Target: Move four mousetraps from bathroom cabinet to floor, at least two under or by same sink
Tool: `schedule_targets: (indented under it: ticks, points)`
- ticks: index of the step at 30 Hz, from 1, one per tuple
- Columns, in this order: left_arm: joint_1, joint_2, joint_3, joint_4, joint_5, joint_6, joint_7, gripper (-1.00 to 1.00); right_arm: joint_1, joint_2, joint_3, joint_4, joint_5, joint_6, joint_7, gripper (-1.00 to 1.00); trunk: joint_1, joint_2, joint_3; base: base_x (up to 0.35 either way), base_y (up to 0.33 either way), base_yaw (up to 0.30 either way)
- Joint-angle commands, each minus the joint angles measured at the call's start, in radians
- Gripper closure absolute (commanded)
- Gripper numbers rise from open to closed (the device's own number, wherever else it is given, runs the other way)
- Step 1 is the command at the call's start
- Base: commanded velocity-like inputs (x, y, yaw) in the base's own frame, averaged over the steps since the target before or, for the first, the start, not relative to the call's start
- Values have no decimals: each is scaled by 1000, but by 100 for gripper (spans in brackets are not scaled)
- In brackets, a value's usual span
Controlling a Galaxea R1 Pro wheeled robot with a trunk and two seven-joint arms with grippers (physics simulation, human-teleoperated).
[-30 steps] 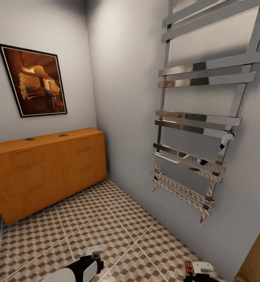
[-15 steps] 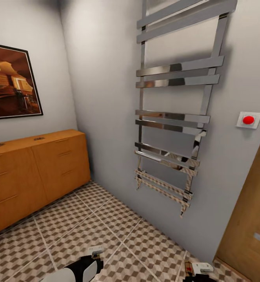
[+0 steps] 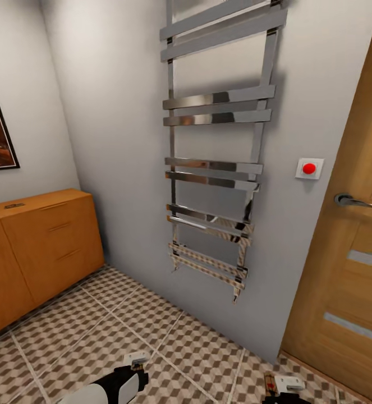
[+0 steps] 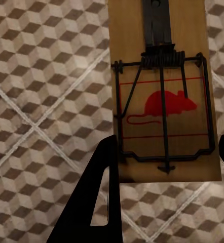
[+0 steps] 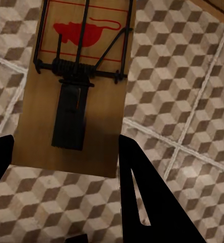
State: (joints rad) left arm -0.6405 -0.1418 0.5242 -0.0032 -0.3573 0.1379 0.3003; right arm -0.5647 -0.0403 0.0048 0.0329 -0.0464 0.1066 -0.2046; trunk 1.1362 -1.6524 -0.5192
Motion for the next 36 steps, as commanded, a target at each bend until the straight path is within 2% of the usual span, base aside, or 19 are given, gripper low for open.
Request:
schedule_targets:
  ticks: [1,18,36]
  points:
    - [-1,0,7,0,-10,4,4,100,-1,0,2,1,-9,0,1,100,0,-1,-1,0,0,-297]
    - [-1,1,8,0,-8,3,3,100,-1,2,3,2,-9,0,40,100,0,-1,-1,0,0,-299]
    - [-1,-1,7,0,-9,5,2,100,-1,2,2,2,-9,1,46,100,0,-1,-1,0,0,-300]
